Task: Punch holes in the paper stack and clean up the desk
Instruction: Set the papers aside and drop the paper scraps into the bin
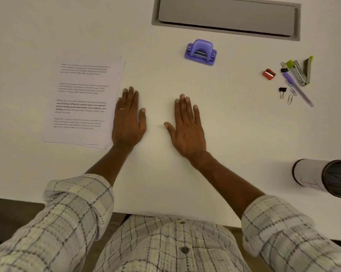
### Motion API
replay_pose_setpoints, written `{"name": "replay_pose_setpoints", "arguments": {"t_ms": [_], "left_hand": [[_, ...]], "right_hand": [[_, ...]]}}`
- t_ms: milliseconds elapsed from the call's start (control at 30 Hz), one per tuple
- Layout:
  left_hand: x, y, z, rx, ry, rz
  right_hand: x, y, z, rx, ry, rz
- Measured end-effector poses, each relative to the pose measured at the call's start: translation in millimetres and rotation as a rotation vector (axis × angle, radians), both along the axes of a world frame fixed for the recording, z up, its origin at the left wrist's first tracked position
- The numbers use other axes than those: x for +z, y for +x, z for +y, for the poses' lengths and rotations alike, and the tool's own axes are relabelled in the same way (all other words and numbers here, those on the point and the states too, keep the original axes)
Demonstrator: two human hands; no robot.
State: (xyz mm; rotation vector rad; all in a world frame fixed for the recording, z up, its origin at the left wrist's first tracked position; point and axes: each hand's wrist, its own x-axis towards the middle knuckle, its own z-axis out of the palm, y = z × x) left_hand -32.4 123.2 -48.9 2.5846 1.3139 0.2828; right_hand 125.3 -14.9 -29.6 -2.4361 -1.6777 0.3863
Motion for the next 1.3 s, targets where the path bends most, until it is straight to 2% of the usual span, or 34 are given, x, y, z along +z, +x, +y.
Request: {"name": "replay_pose_setpoints", "arguments": {"t_ms": [200, 467, 600, 700, 933, 1100, 1167, 1233, 1300], "left_hand": [[-4.5, -0.1, 0.7, 0.000, 0.008, -0.004], [-3.5, 1.4, 0.4, 0.028, -0.029, -0.022], [-0.2, 0.9, 0.8, 0.021, -0.046, -0.029], [0.9, 0.4, 0.7, 0.007, -0.033, -0.013], [-0.7, -0.1, 2.2, -0.001, -0.034, -0.059], [0.1, 1.1, -0.4, 0.007, -0.039, -0.072], [0.5, 1.1, -1.0, 0.007, -0.041, -0.078], [1.0, 1.3, -1.6, 0.017, -0.050, -0.085], [1.6, 1.4, -1.6, 0.024, -0.049, -0.087]], "right_hand": [[4.4, -18.5, 69.5, 0.282, 0.006, -0.029], [4.7, 8.4, 142.0, 0.353, -0.062, -0.021], [8.2, 8.6, 120.7, 0.335, -0.048, 0.025], [3.7, 11.6, 66.7, 0.315, -0.047, 0.051], [-2.6, 40.1, -63.9, 0.273, -0.033, -0.030], [-2.2, 69.0, -34.7, -0.067, 0.041, 0.041], [0.9, 72.3, -9.6, -0.138, 0.033, 0.051], [3.2, 70.8, 8.6, -0.111, 0.025, 0.073], [6.9, 60.9, 13.4, 0.027, 0.020, 0.096]]}}
